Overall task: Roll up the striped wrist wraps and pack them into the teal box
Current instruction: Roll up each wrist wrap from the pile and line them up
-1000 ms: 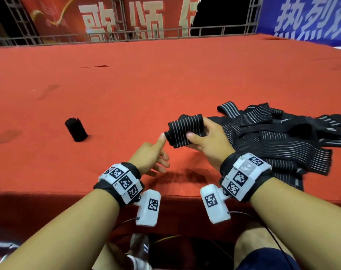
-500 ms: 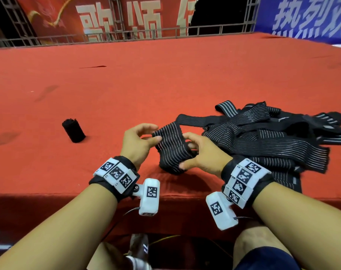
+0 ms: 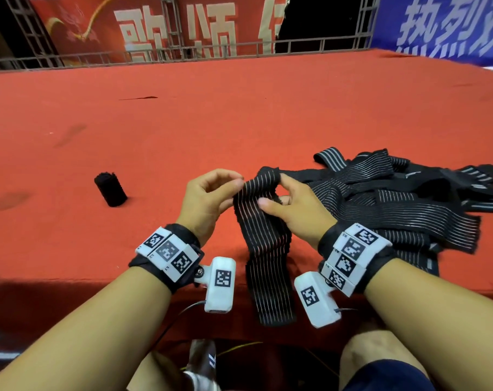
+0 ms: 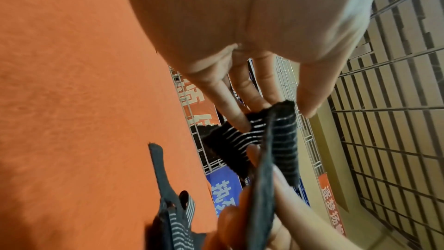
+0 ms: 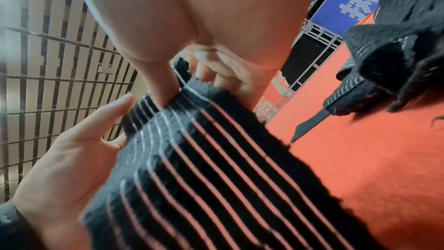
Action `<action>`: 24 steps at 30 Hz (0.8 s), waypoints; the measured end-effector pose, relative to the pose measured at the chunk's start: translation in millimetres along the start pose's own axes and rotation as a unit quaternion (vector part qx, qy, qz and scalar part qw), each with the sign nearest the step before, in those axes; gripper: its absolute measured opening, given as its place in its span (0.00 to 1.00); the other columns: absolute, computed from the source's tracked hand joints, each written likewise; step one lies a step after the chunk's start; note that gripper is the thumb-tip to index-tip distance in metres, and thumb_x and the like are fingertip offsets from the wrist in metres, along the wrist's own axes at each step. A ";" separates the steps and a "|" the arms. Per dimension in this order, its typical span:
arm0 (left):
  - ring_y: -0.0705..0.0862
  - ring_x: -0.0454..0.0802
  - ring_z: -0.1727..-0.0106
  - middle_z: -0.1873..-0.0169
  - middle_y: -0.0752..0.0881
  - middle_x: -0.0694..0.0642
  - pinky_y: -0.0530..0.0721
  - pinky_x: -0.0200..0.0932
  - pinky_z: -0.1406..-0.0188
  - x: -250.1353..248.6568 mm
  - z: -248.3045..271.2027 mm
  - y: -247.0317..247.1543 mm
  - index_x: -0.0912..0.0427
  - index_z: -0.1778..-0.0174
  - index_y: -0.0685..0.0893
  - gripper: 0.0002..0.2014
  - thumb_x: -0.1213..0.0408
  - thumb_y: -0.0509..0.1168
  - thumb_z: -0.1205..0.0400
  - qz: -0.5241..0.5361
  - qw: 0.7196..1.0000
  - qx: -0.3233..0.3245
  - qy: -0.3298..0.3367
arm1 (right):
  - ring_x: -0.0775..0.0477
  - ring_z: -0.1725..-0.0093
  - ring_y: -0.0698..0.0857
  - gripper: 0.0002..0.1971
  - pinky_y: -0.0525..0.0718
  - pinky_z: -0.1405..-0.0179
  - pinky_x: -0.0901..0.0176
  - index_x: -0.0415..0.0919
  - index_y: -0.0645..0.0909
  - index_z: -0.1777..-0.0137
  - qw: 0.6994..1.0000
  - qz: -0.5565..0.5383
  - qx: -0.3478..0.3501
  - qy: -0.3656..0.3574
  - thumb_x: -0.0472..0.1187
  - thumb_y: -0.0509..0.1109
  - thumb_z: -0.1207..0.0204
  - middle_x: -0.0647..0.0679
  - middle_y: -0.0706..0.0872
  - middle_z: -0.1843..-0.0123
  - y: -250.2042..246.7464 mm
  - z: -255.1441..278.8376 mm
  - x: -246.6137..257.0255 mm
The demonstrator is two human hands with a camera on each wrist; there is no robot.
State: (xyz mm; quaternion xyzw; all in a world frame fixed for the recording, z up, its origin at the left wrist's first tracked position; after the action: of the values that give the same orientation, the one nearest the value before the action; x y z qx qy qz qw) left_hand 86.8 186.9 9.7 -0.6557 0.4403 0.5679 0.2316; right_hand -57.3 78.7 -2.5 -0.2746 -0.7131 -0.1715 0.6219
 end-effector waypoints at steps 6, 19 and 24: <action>0.82 0.44 0.63 0.66 0.85 0.54 0.83 0.40 0.58 -4.6 1.8 -1.5 0.58 0.62 0.84 0.14 0.83 0.76 0.27 -0.121 0.989 -0.023 0.081 | 0.53 0.48 0.90 0.12 0.87 0.46 0.61 0.38 0.88 0.41 0.999 0.023 0.011 -0.033 0.39 0.77 0.23 0.46 0.93 0.48 5.4 6.2 3.7; 0.87 0.44 0.39 0.41 0.85 0.45 0.88 0.46 0.47 -10.3 5.3 0.9 0.53 0.40 0.85 0.15 0.68 0.76 0.21 -0.096 0.994 -0.036 0.023 | 0.54 0.42 0.89 0.12 0.88 0.37 0.46 0.45 0.90 0.44 0.990 0.070 -0.075 -0.100 0.30 0.69 0.17 0.51 0.93 0.46 1.9 10.2 20.3; 0.87 0.48 0.61 0.61 0.87 0.55 0.85 0.40 0.67 -11.8 8.2 3.8 0.63 0.54 0.87 0.12 0.59 0.65 0.11 -0.123 0.991 -0.030 -0.044 | 0.50 0.42 0.90 0.14 0.88 0.38 0.51 0.43 0.89 0.44 0.990 0.074 -0.053 -0.104 0.25 0.69 0.20 0.48 0.92 0.44 4.0 13.1 22.7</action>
State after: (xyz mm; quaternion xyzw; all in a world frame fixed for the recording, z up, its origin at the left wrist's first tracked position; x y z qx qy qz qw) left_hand 79.5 195.2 19.6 -0.6856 0.3283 0.5769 0.2987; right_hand -67.0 93.5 17.2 -0.3756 -0.7415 -0.1329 0.5399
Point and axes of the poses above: each hand's wrist, its own z-axis away from the middle knuckle, its own y-axis out of the palm, x = y × z, the point moved 2 cm from there along -z, towards the middle knuckle
